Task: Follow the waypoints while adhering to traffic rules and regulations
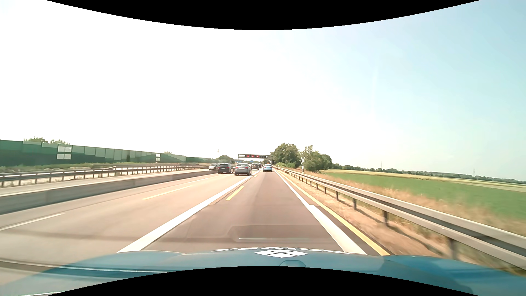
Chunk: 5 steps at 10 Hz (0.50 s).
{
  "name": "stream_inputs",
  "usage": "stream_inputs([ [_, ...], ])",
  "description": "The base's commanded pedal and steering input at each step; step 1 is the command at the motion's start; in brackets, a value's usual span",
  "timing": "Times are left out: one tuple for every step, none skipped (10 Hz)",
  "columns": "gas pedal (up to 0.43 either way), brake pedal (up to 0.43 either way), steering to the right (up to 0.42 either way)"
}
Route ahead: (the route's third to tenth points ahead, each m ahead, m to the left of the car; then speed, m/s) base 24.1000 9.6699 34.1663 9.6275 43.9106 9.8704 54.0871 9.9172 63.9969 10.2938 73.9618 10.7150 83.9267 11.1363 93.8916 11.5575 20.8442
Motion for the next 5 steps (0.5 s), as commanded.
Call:
stream_inputs([
  [0.15,0.0,-0.001],
  [0.15,0.0,-0.001],
  [0.15,0.0,-0.001],
  [0.15,0.0,-0.001],
  [0.15,0.0,-0.001],
])
